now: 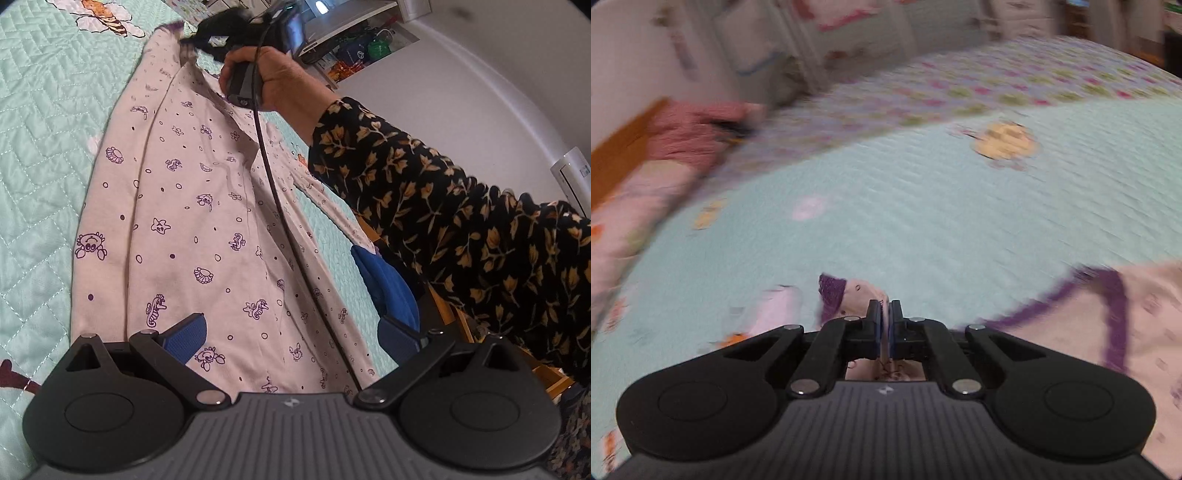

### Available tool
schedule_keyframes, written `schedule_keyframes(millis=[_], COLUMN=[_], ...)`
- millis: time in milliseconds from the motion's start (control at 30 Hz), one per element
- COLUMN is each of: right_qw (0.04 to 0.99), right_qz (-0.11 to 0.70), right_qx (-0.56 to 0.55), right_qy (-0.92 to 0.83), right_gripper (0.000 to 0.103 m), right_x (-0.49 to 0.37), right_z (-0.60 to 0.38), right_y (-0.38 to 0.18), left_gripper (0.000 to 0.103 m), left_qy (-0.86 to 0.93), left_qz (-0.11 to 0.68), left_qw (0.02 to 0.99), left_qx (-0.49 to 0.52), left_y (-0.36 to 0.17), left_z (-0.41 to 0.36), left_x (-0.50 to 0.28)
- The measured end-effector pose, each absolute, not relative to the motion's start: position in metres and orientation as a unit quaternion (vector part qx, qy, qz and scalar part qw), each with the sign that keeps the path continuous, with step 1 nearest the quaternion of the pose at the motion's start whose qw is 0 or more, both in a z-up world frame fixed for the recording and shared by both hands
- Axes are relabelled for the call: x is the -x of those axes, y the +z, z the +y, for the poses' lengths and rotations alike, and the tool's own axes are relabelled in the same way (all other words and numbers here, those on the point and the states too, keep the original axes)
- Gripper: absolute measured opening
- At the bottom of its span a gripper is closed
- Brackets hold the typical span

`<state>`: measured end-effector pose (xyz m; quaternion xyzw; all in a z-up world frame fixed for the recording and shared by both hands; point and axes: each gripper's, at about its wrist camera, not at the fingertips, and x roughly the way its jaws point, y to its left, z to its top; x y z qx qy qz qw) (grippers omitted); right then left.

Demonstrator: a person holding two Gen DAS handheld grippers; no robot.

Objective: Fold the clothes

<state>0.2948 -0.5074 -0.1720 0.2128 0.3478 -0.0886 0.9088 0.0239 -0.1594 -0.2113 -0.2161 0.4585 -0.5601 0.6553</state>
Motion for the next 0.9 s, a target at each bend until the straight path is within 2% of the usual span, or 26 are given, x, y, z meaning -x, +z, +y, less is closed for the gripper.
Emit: schedule_keyframes(millis=[67,200,433,633,767,900], right_qw=[0.910,0.915,0.940,0.898,0.905,0.921], right_qz=[0.349,0.337,0.293,0.376,0.331,0.290], right_qx=[-0.202,-0.201,-0.167,-0.222,-0.261,-0.253], right_qy=[-0.096,-0.094,-0.060,-0.049,-0.052,-0.057], right_gripper=[0.004,0.019,0.020,0.019,0.019,0.020], right_x=[-0.296,-0.295,-0.286,-0.322,-0.316,-0.285], right_z=[-0.503,-0.499,-0.494,-0.498,-0.506,-0.508], right_y=[-0.178,-0.176,-0.143,-0.178,-0.183,-0.162], left_gripper=[0.102,0.102,0.102,0.102,0.102,0.102], left_qy=[-0.560,-0.561,-0.562,-0.563,-0.562,-0.562], left_qz=[0.458,0.457,0.456,0.455,0.457,0.457], left_qw=[0.656,0.657,0.657,0.658,0.657,0.658], left_qx=[0.214,0.213,0.211,0.208,0.207,0.207], left_y=[-0.210,-0.209,-0.210,-0.210,-0.209,-0.209], left_z=[-0.160,-0.163,-0.162,-0.163,-0.163,-0.162], left_x=[-0.023,-0.020,-0.019,-0.020,-0.022,-0.024])
